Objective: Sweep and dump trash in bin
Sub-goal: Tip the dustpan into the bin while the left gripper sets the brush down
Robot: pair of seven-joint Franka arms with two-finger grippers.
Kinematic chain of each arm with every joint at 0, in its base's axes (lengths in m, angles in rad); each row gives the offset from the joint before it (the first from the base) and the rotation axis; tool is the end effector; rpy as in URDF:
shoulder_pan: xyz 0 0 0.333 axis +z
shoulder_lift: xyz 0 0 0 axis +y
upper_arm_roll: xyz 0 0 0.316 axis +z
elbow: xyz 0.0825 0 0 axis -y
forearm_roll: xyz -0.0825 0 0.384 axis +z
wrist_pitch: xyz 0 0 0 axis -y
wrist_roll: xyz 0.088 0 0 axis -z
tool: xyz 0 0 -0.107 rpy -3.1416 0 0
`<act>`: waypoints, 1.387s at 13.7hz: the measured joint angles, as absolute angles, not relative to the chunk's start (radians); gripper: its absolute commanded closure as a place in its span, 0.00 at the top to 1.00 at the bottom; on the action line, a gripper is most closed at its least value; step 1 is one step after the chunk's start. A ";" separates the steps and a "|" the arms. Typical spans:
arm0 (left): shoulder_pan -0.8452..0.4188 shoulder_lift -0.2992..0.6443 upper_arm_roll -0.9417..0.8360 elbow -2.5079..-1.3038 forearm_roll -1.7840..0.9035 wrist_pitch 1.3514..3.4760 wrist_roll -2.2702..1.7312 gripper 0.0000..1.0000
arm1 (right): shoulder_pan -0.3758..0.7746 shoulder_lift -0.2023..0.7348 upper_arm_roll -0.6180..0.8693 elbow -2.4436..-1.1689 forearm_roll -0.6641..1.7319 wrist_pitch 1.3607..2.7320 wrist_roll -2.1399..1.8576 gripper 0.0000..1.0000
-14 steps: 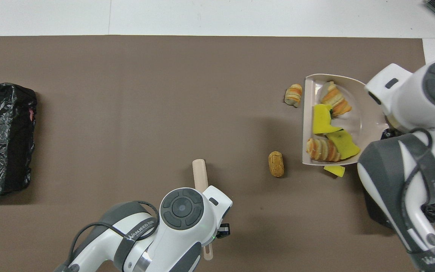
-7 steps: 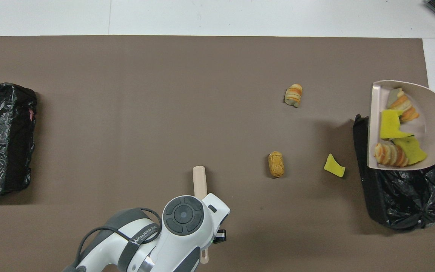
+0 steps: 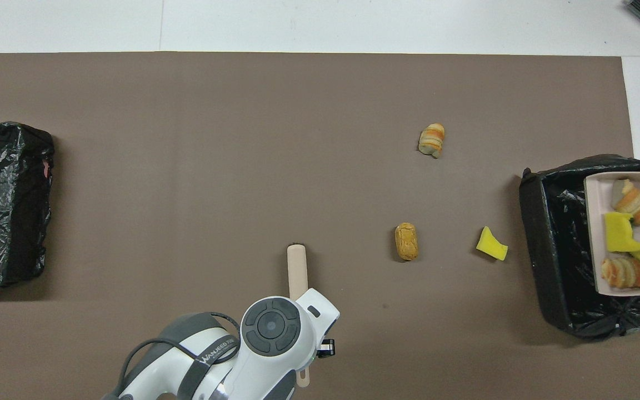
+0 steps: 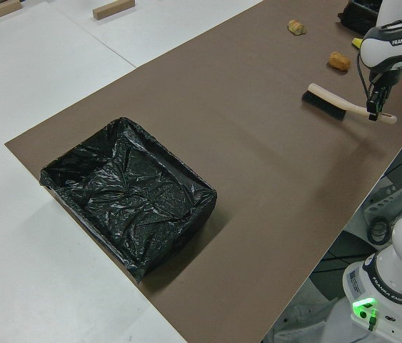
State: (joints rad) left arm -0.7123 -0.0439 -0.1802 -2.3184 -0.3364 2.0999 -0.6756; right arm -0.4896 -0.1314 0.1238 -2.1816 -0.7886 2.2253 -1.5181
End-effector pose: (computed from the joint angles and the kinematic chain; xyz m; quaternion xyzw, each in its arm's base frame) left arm 0.2917 -0.3872 0.3477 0.9874 -0.0097 -0.1545 0.0333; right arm 0.4865 -0.2083 0.4711 0.6566 0.6730 -0.2219 0.2584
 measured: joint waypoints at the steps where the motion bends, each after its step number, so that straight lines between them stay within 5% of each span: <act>1: -0.712 -0.044 -0.179 -2.318 -0.336 2.101 -0.678 1.00 | -0.484 -0.131 0.128 -2.192 -0.836 2.229 -1.518 0.00; 8: -0.646 -0.060 -0.150 -2.279 -0.326 2.099 -0.680 1.00 | -0.369 -0.139 0.136 -2.215 -1.115 2.106 -1.399 0.00; 19: -0.180 -0.154 -0.131 -2.079 -0.191 1.784 -0.279 1.00 | -0.270 -0.164 0.137 -2.216 -1.294 1.887 -1.314 0.00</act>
State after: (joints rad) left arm -0.1798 -0.1539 -0.1313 -2.0789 -0.1906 1.7838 -0.2785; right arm -0.2700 -0.1642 0.1366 -2.2156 -1.2945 1.8871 -1.3140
